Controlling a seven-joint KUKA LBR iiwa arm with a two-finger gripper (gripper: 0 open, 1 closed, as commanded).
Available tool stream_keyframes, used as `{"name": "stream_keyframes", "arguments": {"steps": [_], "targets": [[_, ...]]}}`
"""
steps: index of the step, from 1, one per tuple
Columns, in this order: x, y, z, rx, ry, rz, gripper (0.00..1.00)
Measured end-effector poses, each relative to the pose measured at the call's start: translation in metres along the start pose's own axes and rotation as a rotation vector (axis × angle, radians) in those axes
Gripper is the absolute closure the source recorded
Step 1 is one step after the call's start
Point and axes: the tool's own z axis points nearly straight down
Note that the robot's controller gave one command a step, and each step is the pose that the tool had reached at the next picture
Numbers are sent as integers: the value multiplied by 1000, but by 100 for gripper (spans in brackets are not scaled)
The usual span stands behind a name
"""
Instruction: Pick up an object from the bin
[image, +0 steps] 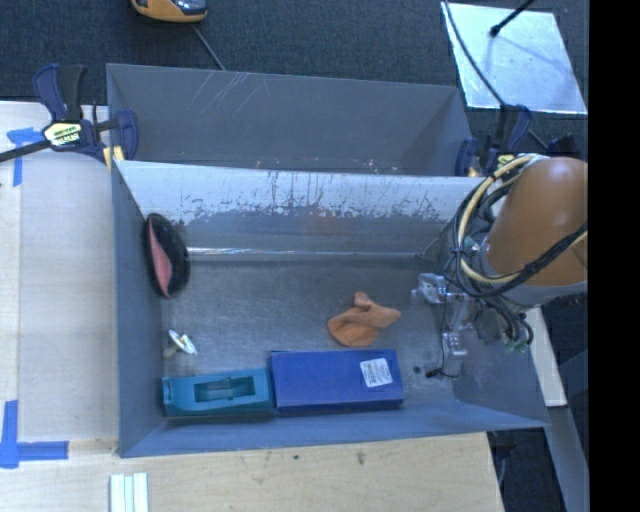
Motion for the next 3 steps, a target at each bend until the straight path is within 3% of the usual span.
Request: {"name": "stream_keyframes", "arguments": {"steps": [1, 2, 3], "targets": [[-2, 0, -5, 1, -8, -3, 0], [-24, 35, 29, 2, -12, 80, 0], [-68, 70, 68, 0, -9, 76, 100]]}}
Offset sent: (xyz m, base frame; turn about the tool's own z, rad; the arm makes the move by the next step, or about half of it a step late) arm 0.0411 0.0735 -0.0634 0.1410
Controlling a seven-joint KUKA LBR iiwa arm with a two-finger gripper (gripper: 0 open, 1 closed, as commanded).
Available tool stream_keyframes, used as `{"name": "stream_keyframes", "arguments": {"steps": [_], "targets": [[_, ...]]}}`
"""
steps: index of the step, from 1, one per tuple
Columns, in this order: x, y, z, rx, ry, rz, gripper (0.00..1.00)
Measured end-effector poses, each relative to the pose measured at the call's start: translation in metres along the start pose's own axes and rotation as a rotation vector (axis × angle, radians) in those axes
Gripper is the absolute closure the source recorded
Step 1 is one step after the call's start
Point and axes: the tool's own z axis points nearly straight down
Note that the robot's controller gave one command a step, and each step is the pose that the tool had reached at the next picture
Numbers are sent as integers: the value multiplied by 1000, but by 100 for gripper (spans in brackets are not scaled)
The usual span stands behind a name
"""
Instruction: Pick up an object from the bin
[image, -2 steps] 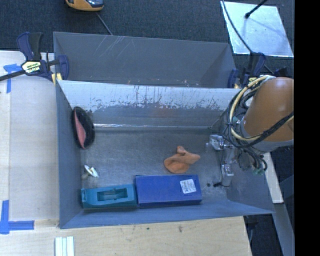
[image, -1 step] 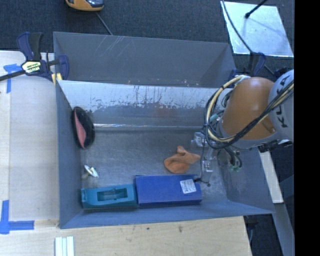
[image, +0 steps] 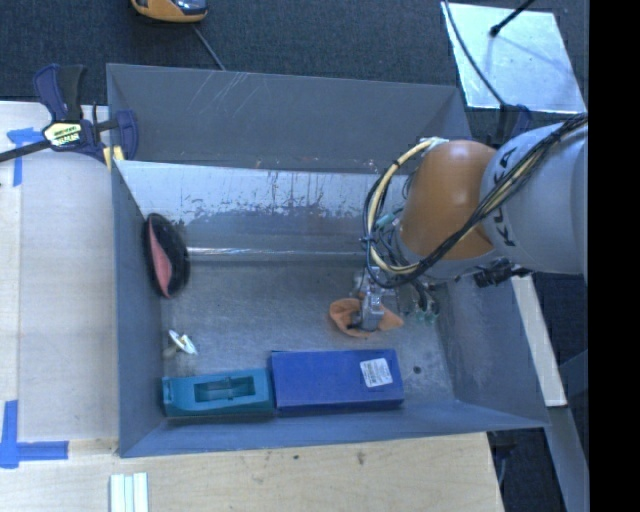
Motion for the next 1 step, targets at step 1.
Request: {"name": "stream_keyframes", "arguments": {"steps": [1], "targets": [[0, 0, 0, 0, 0, 0, 100]]}}
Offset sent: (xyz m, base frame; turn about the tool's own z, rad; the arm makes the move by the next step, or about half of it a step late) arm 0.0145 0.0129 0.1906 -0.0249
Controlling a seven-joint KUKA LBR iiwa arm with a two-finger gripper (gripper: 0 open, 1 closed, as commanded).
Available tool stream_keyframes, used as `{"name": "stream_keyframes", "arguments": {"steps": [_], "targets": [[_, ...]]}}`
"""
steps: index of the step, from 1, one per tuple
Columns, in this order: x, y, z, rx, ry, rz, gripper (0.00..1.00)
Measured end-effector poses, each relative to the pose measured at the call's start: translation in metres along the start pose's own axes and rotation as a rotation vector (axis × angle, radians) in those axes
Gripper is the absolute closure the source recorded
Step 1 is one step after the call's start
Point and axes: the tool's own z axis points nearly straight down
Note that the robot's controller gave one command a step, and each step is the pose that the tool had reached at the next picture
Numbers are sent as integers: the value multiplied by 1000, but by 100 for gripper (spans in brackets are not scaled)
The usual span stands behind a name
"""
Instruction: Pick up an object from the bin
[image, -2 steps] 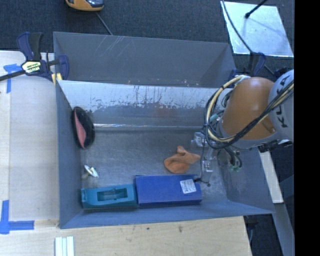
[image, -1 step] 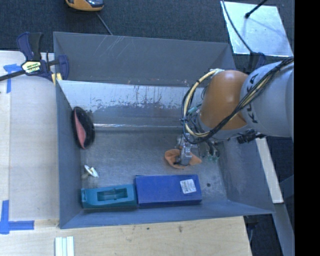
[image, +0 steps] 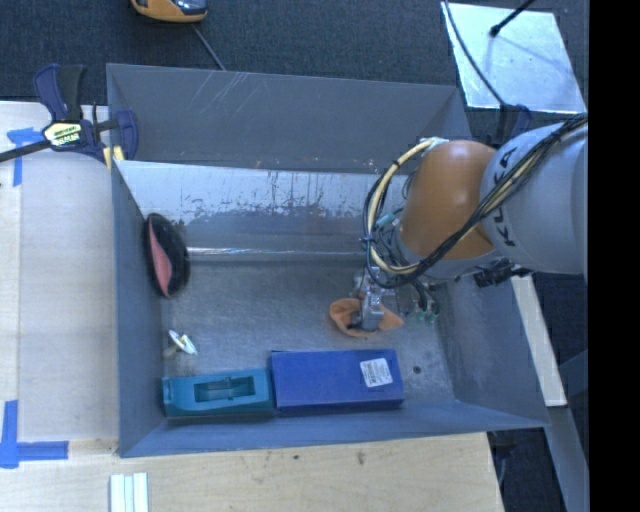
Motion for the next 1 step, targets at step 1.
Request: {"name": "stream_keyframes", "arguments": {"steps": [1], "targets": [[-17, 14, -196, -1, -9, -27, 100]]}}
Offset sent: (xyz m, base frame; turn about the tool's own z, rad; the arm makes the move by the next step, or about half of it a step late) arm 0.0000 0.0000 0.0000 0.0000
